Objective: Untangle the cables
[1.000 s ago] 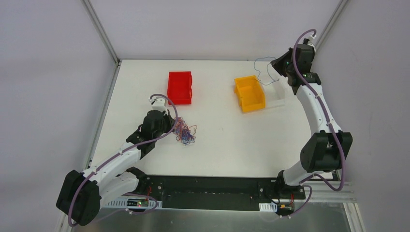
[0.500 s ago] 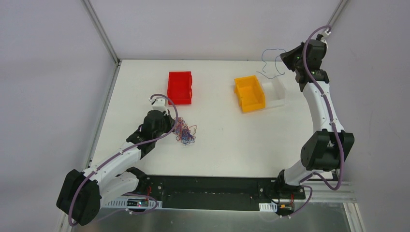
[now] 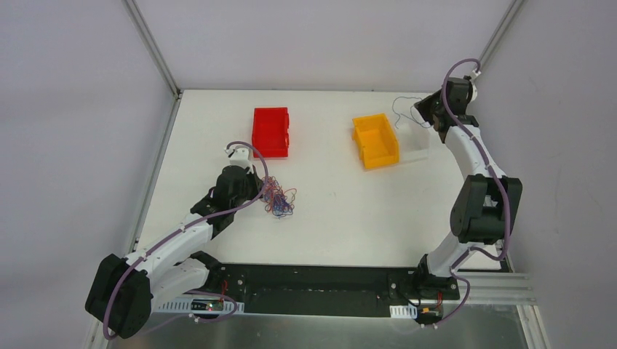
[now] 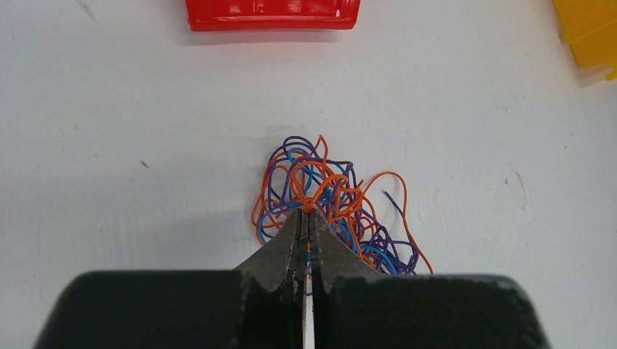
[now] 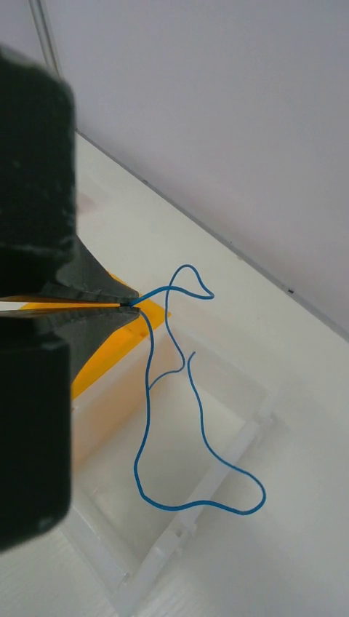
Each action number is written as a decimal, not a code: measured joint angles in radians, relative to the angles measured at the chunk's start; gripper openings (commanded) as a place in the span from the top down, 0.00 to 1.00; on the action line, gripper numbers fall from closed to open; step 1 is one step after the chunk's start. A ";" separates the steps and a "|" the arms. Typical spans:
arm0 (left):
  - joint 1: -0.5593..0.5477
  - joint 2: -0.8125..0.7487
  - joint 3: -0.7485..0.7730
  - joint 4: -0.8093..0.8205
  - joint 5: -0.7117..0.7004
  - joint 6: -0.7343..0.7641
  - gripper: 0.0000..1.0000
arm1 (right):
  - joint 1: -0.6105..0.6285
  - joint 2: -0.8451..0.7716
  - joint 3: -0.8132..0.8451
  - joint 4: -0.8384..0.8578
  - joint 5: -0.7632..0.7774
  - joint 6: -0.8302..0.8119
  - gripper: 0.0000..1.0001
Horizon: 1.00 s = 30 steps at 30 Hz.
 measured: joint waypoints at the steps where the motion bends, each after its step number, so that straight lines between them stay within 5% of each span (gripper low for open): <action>1: 0.000 0.000 0.000 0.000 0.000 0.000 1.00 | -0.001 0.005 -0.011 0.005 -0.001 0.008 1.00; 30: 0.000 -0.006 0.000 -0.001 0.000 0.000 1.00 | -0.019 0.047 -0.079 0.039 -0.049 0.137 1.00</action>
